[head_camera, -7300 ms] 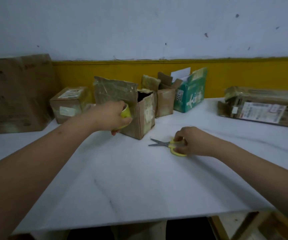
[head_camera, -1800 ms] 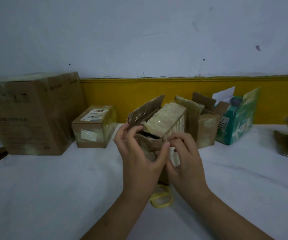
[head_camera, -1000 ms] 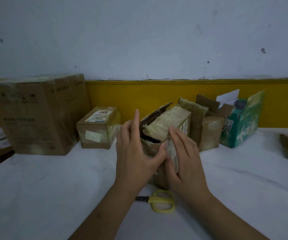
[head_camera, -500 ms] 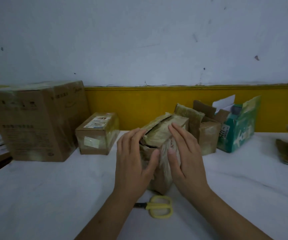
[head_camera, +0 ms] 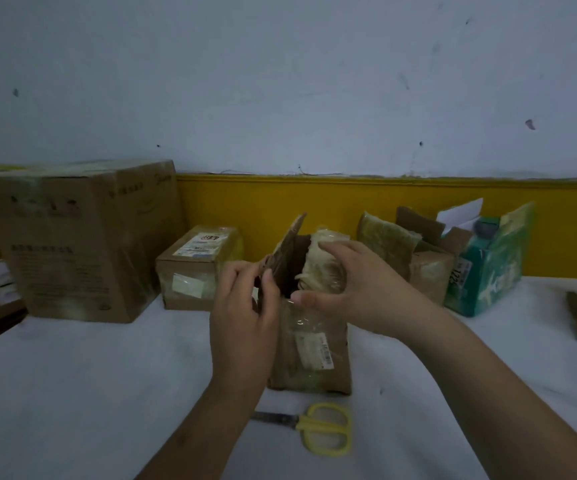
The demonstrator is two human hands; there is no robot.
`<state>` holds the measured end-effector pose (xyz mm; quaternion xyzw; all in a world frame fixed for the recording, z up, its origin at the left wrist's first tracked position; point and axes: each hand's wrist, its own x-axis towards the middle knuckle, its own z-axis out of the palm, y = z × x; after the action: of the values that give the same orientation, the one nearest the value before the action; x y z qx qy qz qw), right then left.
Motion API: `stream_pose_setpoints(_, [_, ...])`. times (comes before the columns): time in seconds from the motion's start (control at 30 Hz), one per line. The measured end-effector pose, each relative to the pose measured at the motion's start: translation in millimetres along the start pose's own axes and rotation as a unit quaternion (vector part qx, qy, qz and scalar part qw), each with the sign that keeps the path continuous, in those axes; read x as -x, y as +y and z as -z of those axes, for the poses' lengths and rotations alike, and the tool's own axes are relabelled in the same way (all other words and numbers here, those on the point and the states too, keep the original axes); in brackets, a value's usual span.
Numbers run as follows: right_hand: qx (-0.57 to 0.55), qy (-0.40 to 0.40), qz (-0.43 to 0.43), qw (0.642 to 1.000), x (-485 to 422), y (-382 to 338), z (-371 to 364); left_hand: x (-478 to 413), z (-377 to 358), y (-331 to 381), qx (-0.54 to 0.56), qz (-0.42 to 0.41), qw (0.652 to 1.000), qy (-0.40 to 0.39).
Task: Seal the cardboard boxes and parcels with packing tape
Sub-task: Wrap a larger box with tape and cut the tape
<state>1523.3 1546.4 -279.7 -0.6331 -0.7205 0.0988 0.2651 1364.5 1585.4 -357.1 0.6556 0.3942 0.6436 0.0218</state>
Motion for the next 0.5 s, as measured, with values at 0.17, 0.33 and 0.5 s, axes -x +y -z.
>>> stream_pose_setpoints(0.17, [0.044, 0.084, -0.01, 0.995, 1.0, -15.2, 0.2, 1.6, -0.9, -3.8, -0.049, -0.033, 0.998, 0.018])
stream_pose_setpoints(0.33, [0.156, 0.234, 0.058, 0.958, 10.1, -1.0, 0.4, -0.2, -1.0, 0.9, -0.053, -0.093, 0.994, -0.031])
stream_pose_setpoints(0.5, [0.205, 0.299, 0.132, 0.922, 20.6, 18.1, -21.4, 9.3, -6.0, 8.8, 0.002, -0.099, 0.988, -0.119])
